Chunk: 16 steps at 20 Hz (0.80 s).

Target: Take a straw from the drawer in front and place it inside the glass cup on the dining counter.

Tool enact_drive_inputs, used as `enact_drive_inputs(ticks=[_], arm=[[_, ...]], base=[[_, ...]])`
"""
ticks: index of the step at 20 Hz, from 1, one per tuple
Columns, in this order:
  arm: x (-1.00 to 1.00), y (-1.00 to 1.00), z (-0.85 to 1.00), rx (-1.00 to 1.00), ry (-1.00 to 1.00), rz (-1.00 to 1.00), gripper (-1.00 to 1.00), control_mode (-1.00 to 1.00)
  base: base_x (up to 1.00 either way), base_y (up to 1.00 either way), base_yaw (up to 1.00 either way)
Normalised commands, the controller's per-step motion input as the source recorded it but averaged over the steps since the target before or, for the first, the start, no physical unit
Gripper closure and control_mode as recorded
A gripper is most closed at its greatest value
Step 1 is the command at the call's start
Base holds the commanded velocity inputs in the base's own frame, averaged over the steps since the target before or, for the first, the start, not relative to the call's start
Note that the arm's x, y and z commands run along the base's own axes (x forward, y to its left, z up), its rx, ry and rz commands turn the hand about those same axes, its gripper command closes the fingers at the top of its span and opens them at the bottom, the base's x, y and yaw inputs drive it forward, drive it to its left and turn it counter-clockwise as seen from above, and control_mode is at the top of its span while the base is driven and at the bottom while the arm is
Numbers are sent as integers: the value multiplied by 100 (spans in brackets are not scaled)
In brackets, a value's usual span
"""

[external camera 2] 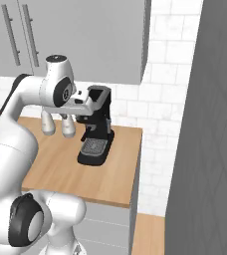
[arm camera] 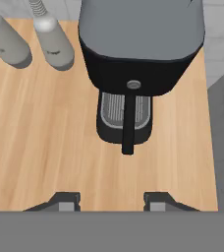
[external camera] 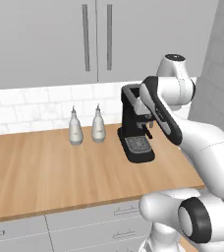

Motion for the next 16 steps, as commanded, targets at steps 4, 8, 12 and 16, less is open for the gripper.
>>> enact_drive_inputs(ticks=[4,8,12,16], arm=[[0,0,0,0,0,0,-100,100],[0,0,0,0,0,0,-100,100],[0,0,0,0,0,0,-100,100],[0,0,0,0,0,0,-100,100]], base=[[0,0,0],[-46,6,0],[-75,36,-8],[-30,64,-27]])
